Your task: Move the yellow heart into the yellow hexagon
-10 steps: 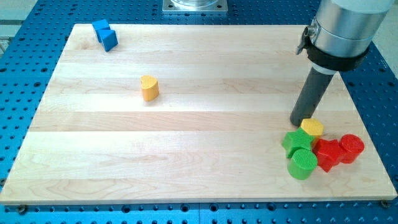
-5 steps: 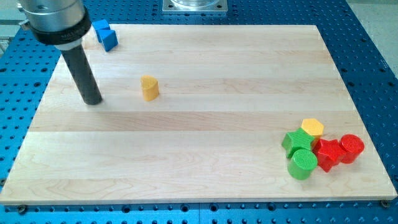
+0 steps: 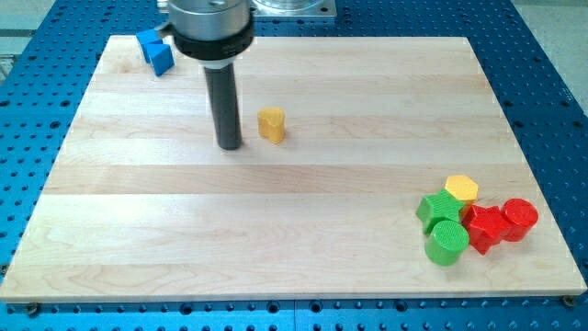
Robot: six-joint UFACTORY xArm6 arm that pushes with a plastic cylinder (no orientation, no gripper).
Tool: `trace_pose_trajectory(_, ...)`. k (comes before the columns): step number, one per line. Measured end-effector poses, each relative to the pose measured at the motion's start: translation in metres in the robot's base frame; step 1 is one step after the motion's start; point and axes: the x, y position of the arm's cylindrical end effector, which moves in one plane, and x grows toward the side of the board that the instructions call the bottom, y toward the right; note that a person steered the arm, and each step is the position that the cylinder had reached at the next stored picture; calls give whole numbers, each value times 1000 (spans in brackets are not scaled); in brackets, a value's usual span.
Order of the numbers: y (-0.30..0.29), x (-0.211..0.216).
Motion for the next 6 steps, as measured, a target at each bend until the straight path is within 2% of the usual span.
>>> trace_pose_trajectory(2,80,-4)
trace_pose_trajectory(3,51,-28)
trace_pose_trajectory(5,96,-53)
trace_pose_trajectory(6,96,-85)
